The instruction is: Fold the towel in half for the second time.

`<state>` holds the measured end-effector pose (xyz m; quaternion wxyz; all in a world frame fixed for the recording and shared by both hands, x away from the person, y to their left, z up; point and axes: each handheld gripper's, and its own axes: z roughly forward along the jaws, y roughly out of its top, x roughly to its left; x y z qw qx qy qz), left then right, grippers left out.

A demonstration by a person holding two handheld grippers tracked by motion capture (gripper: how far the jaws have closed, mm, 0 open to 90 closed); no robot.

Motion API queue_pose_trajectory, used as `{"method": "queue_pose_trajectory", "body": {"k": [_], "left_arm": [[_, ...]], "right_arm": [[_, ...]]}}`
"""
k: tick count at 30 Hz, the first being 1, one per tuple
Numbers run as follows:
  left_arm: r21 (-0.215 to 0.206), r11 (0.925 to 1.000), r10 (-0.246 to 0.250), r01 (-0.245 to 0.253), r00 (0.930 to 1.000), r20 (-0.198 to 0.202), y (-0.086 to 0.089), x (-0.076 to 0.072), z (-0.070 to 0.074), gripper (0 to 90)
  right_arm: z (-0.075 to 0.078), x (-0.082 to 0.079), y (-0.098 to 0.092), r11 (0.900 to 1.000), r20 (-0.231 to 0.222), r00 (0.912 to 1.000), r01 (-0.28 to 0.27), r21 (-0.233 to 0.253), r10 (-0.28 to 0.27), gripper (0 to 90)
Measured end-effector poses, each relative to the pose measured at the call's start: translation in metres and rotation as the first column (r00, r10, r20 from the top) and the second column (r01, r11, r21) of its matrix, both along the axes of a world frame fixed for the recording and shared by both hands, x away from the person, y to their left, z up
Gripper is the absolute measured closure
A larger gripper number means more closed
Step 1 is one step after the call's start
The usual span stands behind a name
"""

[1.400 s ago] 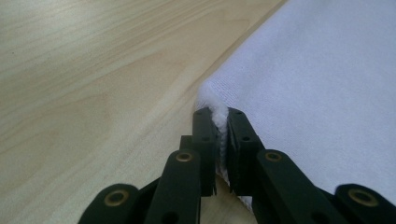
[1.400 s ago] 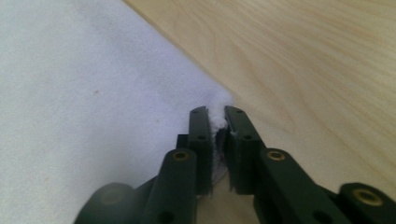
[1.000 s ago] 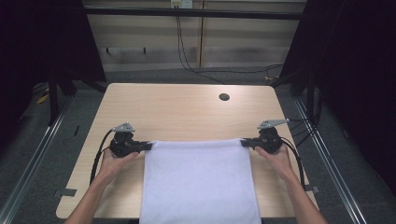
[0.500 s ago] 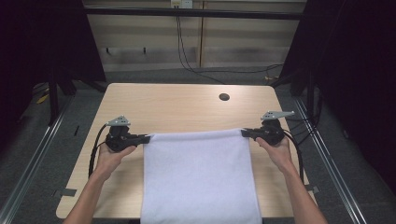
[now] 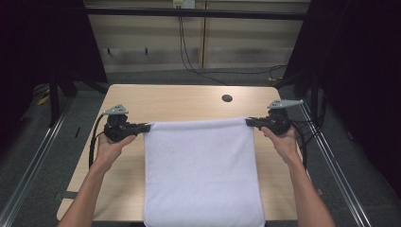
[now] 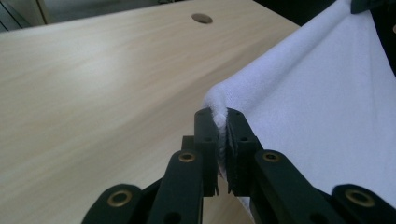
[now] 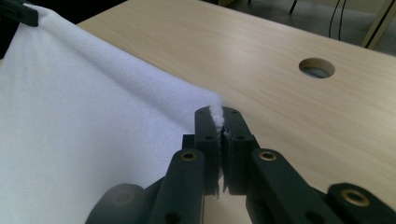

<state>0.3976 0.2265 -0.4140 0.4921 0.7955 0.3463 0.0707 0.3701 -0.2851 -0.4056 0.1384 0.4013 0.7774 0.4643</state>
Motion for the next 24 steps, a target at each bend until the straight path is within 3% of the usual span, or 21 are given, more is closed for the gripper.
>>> {"method": "queue_pose_trajectory", "body": {"k": [2,4,10,13,15,21,24], "left_arm": [[-0.001,1.0,0.01,-0.01,0.9999,0.003,-0.001,0.006,0.005,85.2],[0.012,0.9999,0.011,-0.011,0.9998,0.014,-0.004,0.01,0.009,85.2],[0.022,0.9997,0.008,-0.008,0.9999,0.014,-0.008,0.017,0.006,85.3],[0.062,0.9981,0.008,-0.009,0.9999,0.011,-0.013,0.024,0.008,85.3],[0.063,0.9979,0.01,-0.011,0.9998,0.016,-0.014,0.029,0.011,85.3],[0.004,0.9992,0.039,-0.039,0.999,0.02,-0.018,0.045,0.015,85.2],[0.009,0.9991,0.042,-0.043,0.9988,0.024,-0.023,0.049,0.012,85.2]], "right_arm": [[0.005,0.002,-0.002,1.0,0.009,0.9999,0.011,0.017,-0.011,86.8],[0.008,0.005,-0.002,1.0,0.007,0.9998,0.019,0.004,-0.019,86.8],[0.005,0.015,-0.001,0.999,-0.007,0.9993,0.035,-0.009,-0.035,86.8],[0.006,0.024,-0.002,0.999,-0.012,0.9987,0.05,-0.005,-0.05,86.9],[0.007,0.028,-0.002,0.998,-0.01,0.9984,0.055,-0.011,-0.056,86.9],[0.009,0.04,-0.01,0.995,0.001,0.9953,0.097,0.015,-0.097,86.9],[0.005,0.043,-0.012,0.995,-0.009,0.9951,0.099,0.012,-0.099,86.9]]}}
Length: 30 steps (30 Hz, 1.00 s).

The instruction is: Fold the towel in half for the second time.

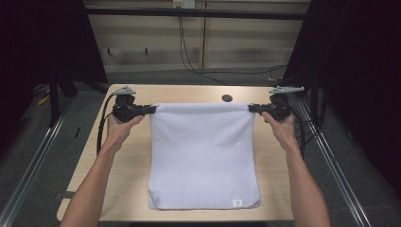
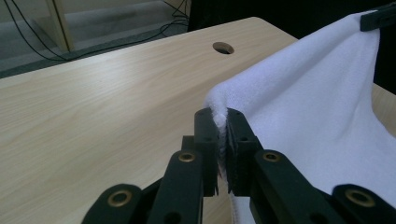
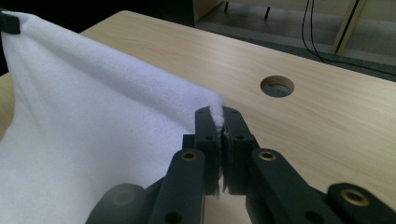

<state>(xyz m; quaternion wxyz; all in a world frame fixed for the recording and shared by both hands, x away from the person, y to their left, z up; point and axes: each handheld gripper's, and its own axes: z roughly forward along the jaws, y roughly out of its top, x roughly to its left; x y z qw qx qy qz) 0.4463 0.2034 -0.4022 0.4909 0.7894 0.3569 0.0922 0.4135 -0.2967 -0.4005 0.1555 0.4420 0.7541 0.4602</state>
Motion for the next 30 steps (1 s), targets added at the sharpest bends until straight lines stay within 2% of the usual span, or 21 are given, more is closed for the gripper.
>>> {"method": "queue_pose_trajectory", "body": {"k": [1,4,7,10,12,14,16,17,18,19,21,23,25,27,30], "left_arm": [[0.007,1.0,0.0,0.0,1.0,0.002,0.0,0.001,0.0,85.2],[-0.008,1.0,-0.002,0.002,0.9999,0.012,0.0,0.003,0.002,85.1],[-0.045,0.999,0.008,-0.007,0.9997,0.021,0.002,0.005,0.007,85.2],[-0.038,0.9992,0.012,-0.011,0.9994,0.034,0.002,0.008,0.009,85.2],[-0.062,0.9979,0.021,-0.018,0.9987,0.047,0.004,0.009,0.013,85.2],[-0.05,0.9987,0.016,-0.013,0.9983,0.057,0.005,0.008,0.016,85.1],[-0.06,0.9981,0.011,-0.007,0.9983,0.057,0.006,0.003,0.013,85.2],[-0.05,0.9987,0.006,-0.004,0.9985,0.054,0.006,0.001,0.011,85.2],[-0.018,0.9998,-0.002,0.004,0.998,0.063,0.005,-0.004,0.007,85.2],[-0.012,0.9999,-0.008,0.009,0.998,0.063,0.006,-0.008,0.005,85.1],[-0.027,0.9994,-0.02,0.022,0.9978,0.063,0.011,-0.016,0.002,85.1],[-0.024,0.999,-0.036,0.037,0.9974,0.063,0.014,-0.023,0.001,85.1],[-0.049,0.9973,-0.052,0.055,0.9966,0.064,0.017,-0.032,0.002,85.1],[-0.037,0.9964,-0.074,0.076,0.9946,0.073,0.017,-0.044,0.004,85.1],[-0.03,0.9956,-0.085,0.088,0.9924,0.089,0.018,-0.057,0.007,84.9]], "right_arm": [[0.0,0.001,-0.001,1.0,-0.003,1.0,-0.001,-0.005,0.001,86.9],[0.002,0.005,-0.003,1.0,-0.001,1.0,0.006,-0.003,-0.006,86.9],[0.007,0.01,-0.001,1.0,0.005,1.0,0.008,-0.016,-0.008,86.9],[0.012,0.012,0.0,1.0,0.009,0.9999,0.011,-0.027,-0.011,86.9],[0.017,0.013,0.0,1.0,0.029,0.9994,0.019,-0.019,-0.018,86.9],[0.021,0.011,0.0,1.0,0.051,0.9985,0.02,-0.005,-0.02,86.9],[0.022,0.007,0.0,1.0,0.067,0.9977,0.009,0.024,-0.011,86.9],[0.021,0.004,0.001,1.0,0.065,0.9979,0.002,0.014,-0.003,86.9],[0.019,0.002,0.002,1.0,0.062,0.998,-0.003,0.009,0.002,86.9],[0.016,-0.003,0.002,1.0,0.061,0.998,-0.017,0.007,0.016,86.9],[0.011,-0.014,0.0,0.999,0.066,0.9969,-0.045,0.027,0.043,86.9],[0.008,-0.023,-0.001,0.998,0.061,0.9961,-0.065,0.025,0.063,86.9],[0.007,-0.033,-0.003,0.996,0.06,0.9947,-0.085,0.033,0.083,86.9],[0.008,-0.043,-0.005,0.994,0.064,0.9929,-0.102,0.033,0.1,86.9],[0.01,-0.057,-0.005,0.991,0.066,0.9889,-0.134,0.002,0.133,86.9]]}}
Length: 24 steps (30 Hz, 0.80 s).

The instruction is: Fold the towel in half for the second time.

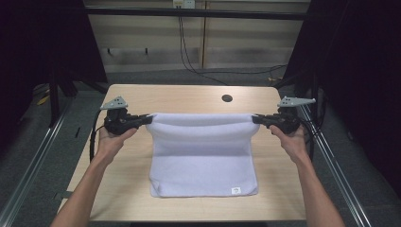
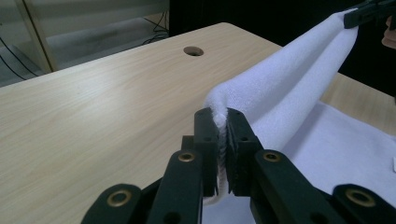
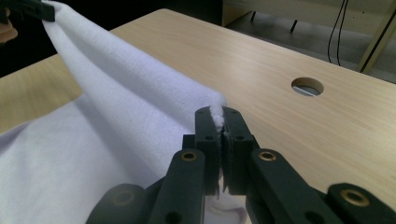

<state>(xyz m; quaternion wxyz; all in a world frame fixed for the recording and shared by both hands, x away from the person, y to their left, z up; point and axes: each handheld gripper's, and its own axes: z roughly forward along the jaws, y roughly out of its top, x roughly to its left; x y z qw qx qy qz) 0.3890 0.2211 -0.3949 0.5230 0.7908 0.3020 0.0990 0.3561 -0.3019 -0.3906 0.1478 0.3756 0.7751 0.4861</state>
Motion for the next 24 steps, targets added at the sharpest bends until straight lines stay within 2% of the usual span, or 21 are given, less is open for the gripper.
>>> {"method": "queue_pose_trajectory", "body": {"k": [1,6,8,11,17,21,24], "left_arm": [[-0.012,0.9999,-0.004,0.004,1.0,-0.001,0.001,-0.004,0.001,84.9],[-0.022,0.9996,-0.02,0.02,0.9998,0.007,0.002,-0.025,0.0,84.6],[-0.006,0.9995,-0.03,0.03,0.9995,0.009,0.0,-0.03,0.0,84.6],[-0.015,0.999,-0.041,0.041,0.9991,0.012,0.001,-0.04,-0.001,84.5],[-0.021,0.9983,-0.054,0.054,0.9985,0.008,0.006,-0.057,-0.005,84.4],[-0.01,0.9981,-0.06,0.06,0.9981,-0.008,0.007,-0.068,-0.017,84.1],[0.01,0.9977,-0.067,0.068,0.9969,-0.04,0.006,-0.075,-0.032,84.0]], "right_arm": [[0.001,-0.005,0.0,1.0,0.002,0.9999,-0.01,0.002,0.01,86.9],[0.0,-0.023,-0.004,1.0,0.009,0.9996,-0.028,0.001,0.028,86.8],[-0.001,-0.028,-0.004,0.999,0.006,0.9994,-0.034,0.001,0.034,86.8],[-0.002,-0.038,-0.003,0.999,0.009,0.9987,-0.05,-0.013,0.05,86.7],[-0.004,-0.057,-0.004,0.998,0.018,0.9976,-0.067,-0.002,0.067,86.7],[-0.013,-0.068,-0.003,0.997,0.009,0.9969,-0.078,-0.009,0.078,86.7],[-0.023,-0.077,0.0,0.995,-0.014,0.9955,-0.094,-0.023,0.093,86.7]]}}
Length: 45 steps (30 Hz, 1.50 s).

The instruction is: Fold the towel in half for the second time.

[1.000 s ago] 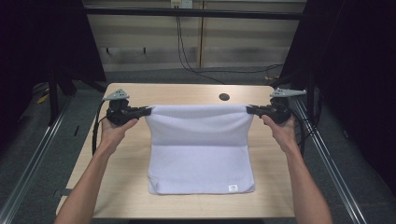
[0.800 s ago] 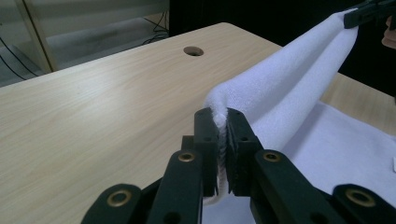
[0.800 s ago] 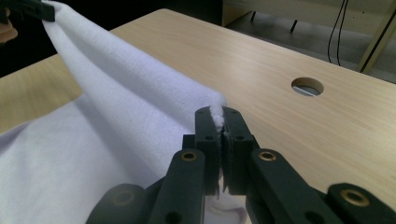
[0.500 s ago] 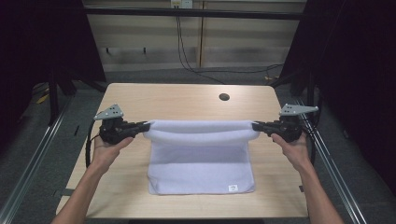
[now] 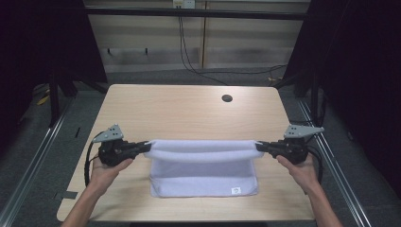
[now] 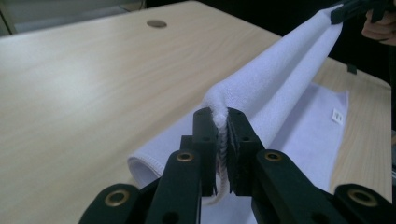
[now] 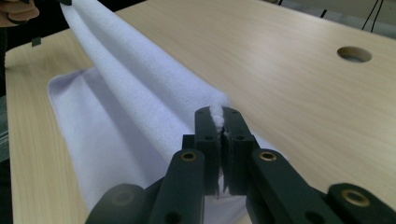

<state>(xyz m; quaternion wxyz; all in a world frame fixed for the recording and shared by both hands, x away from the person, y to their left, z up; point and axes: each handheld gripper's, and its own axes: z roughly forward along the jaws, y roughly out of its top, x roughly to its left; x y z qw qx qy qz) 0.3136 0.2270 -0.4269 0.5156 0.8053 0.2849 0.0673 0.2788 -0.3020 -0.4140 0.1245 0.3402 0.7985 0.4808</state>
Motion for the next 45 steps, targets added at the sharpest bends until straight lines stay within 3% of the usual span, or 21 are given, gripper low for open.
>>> {"method": "queue_pose_trajectory", "body": {"k": [4,6,9,12,15,18,20,22,23,24,26,30,31,33,36,37,38,42,43,44,45], "left_arm": [[0.042,0.9989,-0.019,0.021,0.9992,-0.034,0.0,-0.013,-0.012,83.6],[0.04,0.9986,-0.034,0.036,0.9985,-0.043,0.002,-0.021,-0.016,83.3],[0.05,0.9981,-0.034,0.035,0.9989,-0.033,0.002,-0.034,-0.022,82.1],[0.088,0.9928,-0.075,0.082,0.9942,-0.077,0.0,-0.048,-0.04,81.1],[0.141,0.9821,-0.11,0.124,0.9886,-0.102,-0.003,-0.06,-0.049,79.9],[0.148,0.9732,-0.156,0.176,0.9783,-0.136,0.0,-0.068,-0.051,77.0],[0.169,0.9683,-0.16,0.184,0.976,-0.148,0.002,-0.074,-0.054,75.8],[0.208,0.9579,-0.168,0.198,0.9738,-0.154,0.002,-0.079,-0.057,73.9],[0.221,0.9543,-0.167,0.201,0.9727,-0.161,0.001,-0.08,-0.059,74.2],[0.242,0.9458,-0.176,0.217,0.9681,-0.178,-0.001,-0.08,-0.061,74.7],[0.273,0.9379,-0.166,0.214,0.9678,-0.19,-0.004,-0.078,-0.064,75.3],[0.257,0.9422,-0.165,0.214,0.9655,-0.202,-0.006,-0.07,-0.066,75.4],[0.255,0.9445,-0.156,0.207,0.9664,-0.204,-0.008,-0.067,-0.067,75.4],[0.269,0.9467,-0.13,0.176,0.9749,-0.181,-0.011,-0.064,-0.065,73.4],[0.229,0.9612,-0.113,0.154,0.9764,-0.184,-0.008,-0.061,-0.061,67.5],[0.19,0.971,-0.112,0.145,0.9778,-0.177,-0.002,-0.063,-0.057,66.0],[0.162,0.9789,-0.097,0.125,0.9808,-0.169,0.003,-0.063,-0.054,62.9],[0.053,0.9986,0.002,0.005,0.9895,-0.145,0.022,-0.056,-0.044,50.7],[0.009,0.9996,0.028,-0.027,0.9887,-0.147,0.026,-0.053,-0.042,48.6],[-0.049,0.9941,0.088,-0.096,0.9864,-0.139,0.034,-0.046,-0.039,48.2],[-0.048,0.9909,0.119,-0.126,0.9849,-0.126,0.037,-0.043,-0.037,46.3]], "right_arm": [[-0.009,-0.013,0.001,0.999,-0.028,0.9995,-0.018,-0.028,0.017,86.6],[-0.013,-0.02,0.001,0.999,-0.037,0.999,-0.025,-0.029,0.024,86.5],[-0.02,-0.032,0.003,0.998,-0.063,0.9969,-0.05,-0.036,0.047,85.6],[-0.039,-0.044,0.008,0.991,-0.137,0.9858,-0.108,-0.078,0.097,83.9],[-0.056,-0.055,0.011,0.984,-0.194,0.9734,-0.144,-0.104,0.121,80.7],[-0.062,-0.067,0.011,0.982,-0.211,0.97,-0.147,-0.116,0.12,75.5],[-0.063,-0.074,0.012,0.981,-0.22,0.9667,-0.158,-0.11,0.131,74.2],[-0.065,-0.079,0.013,0.98,-0.237,0.9627,-0.162,-0.117,0.131,70.9],[-0.067,-0.081,0.014,0.98,-0.263,0.9549,-0.17,-0.103,0.138,69.8],[-0.068,-0.081,0.014,0.979,-0.278,0.9497,-0.178,-0.1,0.144,69.6],[-0.072,-0.084,0.018,0.976,-0.272,0.9557,-0.158,-0.153,0.112,69.5],[-0.077,-0.077,0.021,0.976,-0.302,0.9484,-0.151,-0.159,0.098,73.7],[-0.077,-0.075,0.021,0.977,-0.291,0.9535,-0.13,-0.166,0.078,74.0],[-0.077,-0.068,0.023,0.979,-0.265,0.964,-0.075,-0.19,0.023,70.7],[-0.076,-0.064,0.022,0.984,-0.294,0.9555,-0.079,-0.162,0.028,63.6],[-0.075,-0.065,0.021,0.985,-0.293,0.9557,-0.073,-0.156,0.024,61.3],[-0.072,-0.068,0.018,0.988,-0.274,0.9615,-0.063,-0.138,0.023,60.1],[-0.059,-0.073,0.003,0.998,-0.161,0.9859,0.037,-0.054,-0.045,56.6],[-0.056,-0.074,-0.003,0.998,-0.135,0.989,0.058,-0.023,-0.061,56.9],[-0.054,-0.073,-0.007,0.996,-0.117,0.9892,0.089,-0.001,-0.088,55.0],[-0.051,-0.073,-0.015,0.986,-0.084,0.9846,0.158,0.055,-0.153,52.3]]}}
